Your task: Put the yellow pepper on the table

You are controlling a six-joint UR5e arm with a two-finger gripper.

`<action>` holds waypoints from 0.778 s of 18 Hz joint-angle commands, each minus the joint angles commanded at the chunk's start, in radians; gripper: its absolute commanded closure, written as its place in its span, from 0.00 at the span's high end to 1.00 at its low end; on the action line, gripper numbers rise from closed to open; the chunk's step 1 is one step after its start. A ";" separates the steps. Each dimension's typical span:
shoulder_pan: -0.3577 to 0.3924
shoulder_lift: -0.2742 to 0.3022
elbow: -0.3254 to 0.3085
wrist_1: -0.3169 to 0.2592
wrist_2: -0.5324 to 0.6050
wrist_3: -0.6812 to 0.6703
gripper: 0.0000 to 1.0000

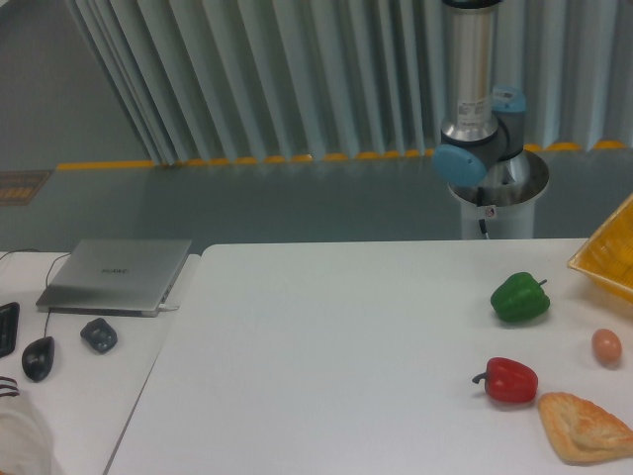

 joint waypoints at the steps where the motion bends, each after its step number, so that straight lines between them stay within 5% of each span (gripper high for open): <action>1: 0.009 -0.003 0.000 0.002 -0.018 -0.009 1.00; 14: -0.001 -0.101 -0.005 0.120 -0.035 -0.100 1.00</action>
